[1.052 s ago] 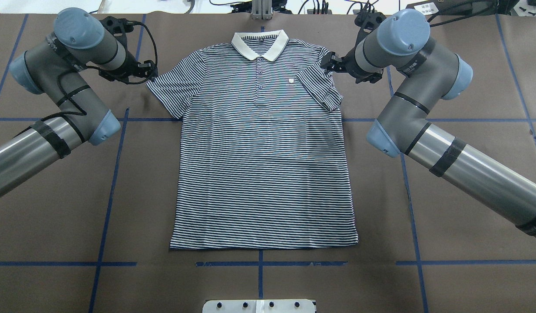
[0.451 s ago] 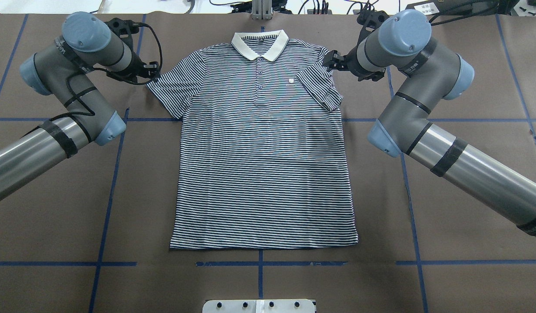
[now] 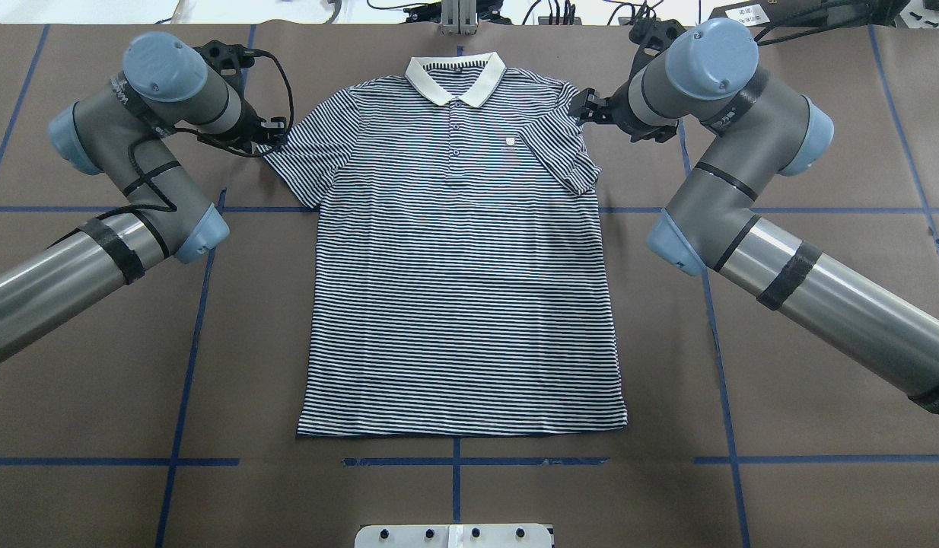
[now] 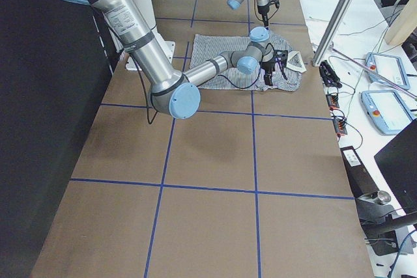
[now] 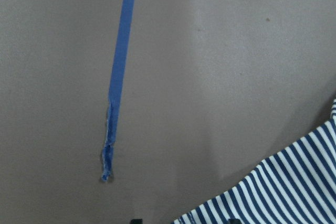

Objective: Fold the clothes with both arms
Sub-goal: 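Bring the left gripper to the other shoulder while the right gripper hovers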

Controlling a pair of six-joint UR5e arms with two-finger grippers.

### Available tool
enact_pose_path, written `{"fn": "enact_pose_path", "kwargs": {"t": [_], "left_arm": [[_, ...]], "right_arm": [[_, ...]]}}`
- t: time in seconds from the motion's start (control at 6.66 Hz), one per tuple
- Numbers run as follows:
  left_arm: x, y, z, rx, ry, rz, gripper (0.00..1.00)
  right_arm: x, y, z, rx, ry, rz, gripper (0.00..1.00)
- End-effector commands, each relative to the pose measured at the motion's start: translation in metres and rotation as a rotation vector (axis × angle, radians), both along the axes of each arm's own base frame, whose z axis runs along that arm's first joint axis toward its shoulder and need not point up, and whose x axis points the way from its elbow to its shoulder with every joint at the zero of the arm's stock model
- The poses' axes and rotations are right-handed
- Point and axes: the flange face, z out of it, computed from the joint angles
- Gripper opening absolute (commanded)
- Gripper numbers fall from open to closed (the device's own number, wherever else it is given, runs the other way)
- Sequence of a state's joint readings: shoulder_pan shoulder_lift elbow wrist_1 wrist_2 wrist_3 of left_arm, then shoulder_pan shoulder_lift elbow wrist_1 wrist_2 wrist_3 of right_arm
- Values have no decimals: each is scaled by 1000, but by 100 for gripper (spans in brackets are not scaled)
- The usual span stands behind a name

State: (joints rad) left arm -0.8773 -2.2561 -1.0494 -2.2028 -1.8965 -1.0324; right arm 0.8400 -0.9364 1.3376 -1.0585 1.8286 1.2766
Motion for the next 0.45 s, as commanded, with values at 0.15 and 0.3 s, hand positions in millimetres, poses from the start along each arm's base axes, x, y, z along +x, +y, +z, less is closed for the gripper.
{"fn": "enact_pose_path", "kwargs": {"t": [0.15,0.3], "left_arm": [[1,0,-5,5,5,0,0],[3,-3,-31,15,31,-10,0]], "right_arm": [[1,2,8,-8,6,0,100],[1,2,9,-9,6,1,100]]}}
